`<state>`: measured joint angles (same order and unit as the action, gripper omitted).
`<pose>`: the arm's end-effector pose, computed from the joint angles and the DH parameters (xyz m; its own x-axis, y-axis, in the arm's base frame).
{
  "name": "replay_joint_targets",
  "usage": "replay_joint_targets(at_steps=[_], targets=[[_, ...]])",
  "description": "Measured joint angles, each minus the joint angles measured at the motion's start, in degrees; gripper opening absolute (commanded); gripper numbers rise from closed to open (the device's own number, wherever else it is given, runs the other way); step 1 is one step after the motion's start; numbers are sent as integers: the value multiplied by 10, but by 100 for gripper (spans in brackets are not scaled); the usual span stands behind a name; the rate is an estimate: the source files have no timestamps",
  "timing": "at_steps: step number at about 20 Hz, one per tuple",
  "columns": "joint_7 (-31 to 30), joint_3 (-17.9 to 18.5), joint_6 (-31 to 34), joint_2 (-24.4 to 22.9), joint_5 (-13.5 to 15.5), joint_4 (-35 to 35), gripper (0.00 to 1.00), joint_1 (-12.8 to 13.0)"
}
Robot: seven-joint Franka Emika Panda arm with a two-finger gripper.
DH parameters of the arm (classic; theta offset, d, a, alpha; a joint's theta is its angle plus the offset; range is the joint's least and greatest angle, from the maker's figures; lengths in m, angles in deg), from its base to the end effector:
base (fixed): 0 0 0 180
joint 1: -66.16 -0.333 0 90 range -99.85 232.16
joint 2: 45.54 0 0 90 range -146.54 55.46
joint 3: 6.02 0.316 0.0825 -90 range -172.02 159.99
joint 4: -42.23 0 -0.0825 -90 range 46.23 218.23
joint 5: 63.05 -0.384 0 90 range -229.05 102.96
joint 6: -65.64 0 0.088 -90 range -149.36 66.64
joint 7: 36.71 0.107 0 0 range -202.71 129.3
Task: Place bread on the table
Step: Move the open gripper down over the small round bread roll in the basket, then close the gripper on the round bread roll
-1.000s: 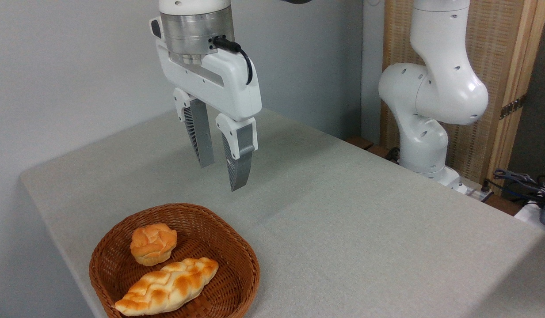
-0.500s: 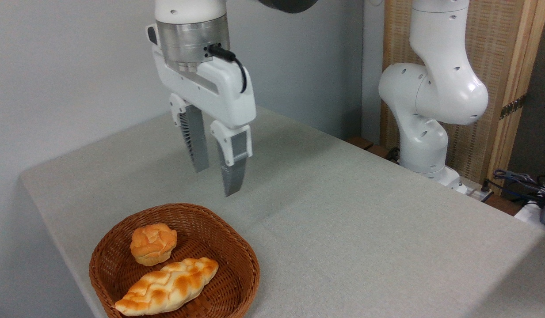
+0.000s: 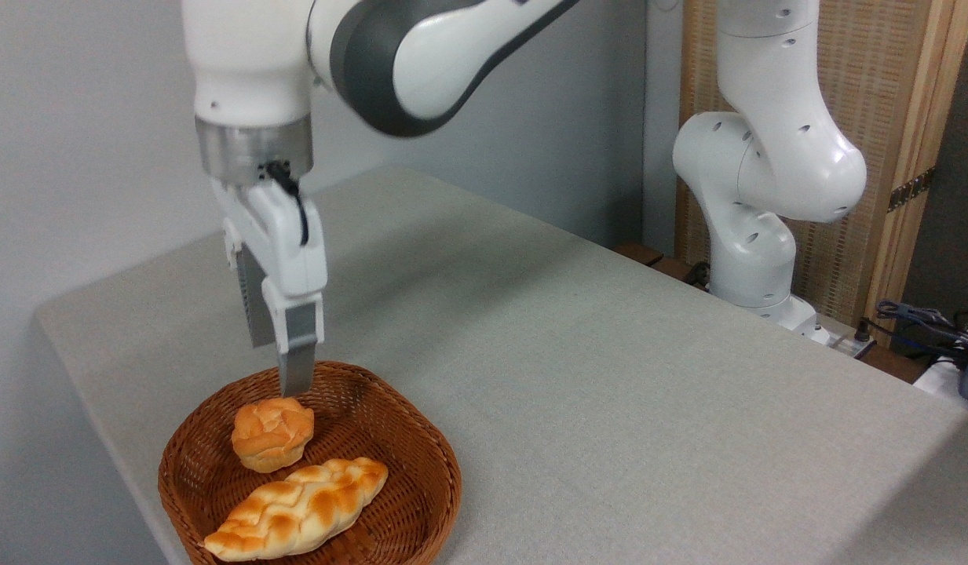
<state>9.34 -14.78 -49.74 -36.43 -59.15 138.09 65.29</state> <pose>0.6236 -0.0846 0.5244 0.5945 -0.7813 0.1901 -0.7860 -0.6145 -0.0678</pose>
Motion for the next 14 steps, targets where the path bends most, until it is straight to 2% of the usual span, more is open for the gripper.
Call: replay_joint_targets(at_steps=[6,9,12,14], targets=[[2,-14,-14,52,-4,0,100,2],[9,-19,-46,69,-4,1,100,3],[15,-27,-69,79,-5,10,60,3],[30,-29,-82,81,-17,17,41,3]])
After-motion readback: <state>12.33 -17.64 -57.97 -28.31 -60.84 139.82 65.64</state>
